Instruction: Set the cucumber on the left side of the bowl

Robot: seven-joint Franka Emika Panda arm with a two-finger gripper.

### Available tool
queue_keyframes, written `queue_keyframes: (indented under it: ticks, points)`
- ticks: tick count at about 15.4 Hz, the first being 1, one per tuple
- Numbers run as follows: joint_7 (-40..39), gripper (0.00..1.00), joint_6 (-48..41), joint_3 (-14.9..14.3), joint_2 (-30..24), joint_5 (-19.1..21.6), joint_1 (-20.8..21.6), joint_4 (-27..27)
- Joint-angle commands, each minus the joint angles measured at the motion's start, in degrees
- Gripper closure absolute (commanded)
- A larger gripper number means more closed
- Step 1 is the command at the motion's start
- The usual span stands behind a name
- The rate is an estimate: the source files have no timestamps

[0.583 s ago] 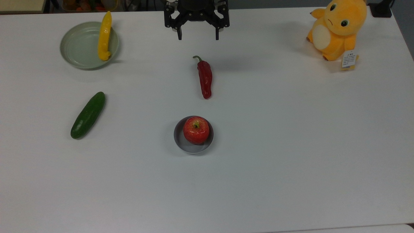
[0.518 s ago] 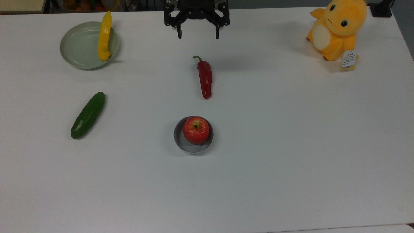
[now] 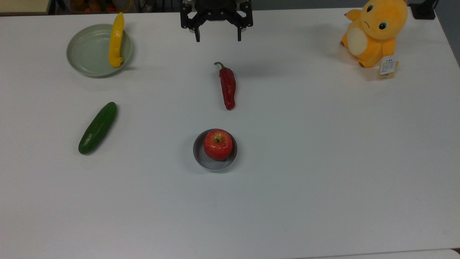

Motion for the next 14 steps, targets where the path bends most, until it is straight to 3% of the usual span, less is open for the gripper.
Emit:
queue_keyframes:
  ticks: [1,4,7,14]
  points:
    - [-1.3,0.0,-1.0,-2.3,-0.9,-0.2,0.4,-0.8]
    - [-1.1,0.0,4.3,-5.6,0.1,-0.2,-0.5,-0.9]
    - [-1.2,0.0,9.5,-9.6,4.5,-0.3,-2.0,-0.7]
    - [-1.8,0.0,15.1,-14.9,8.7,-0.6,-5.8,-0.6]
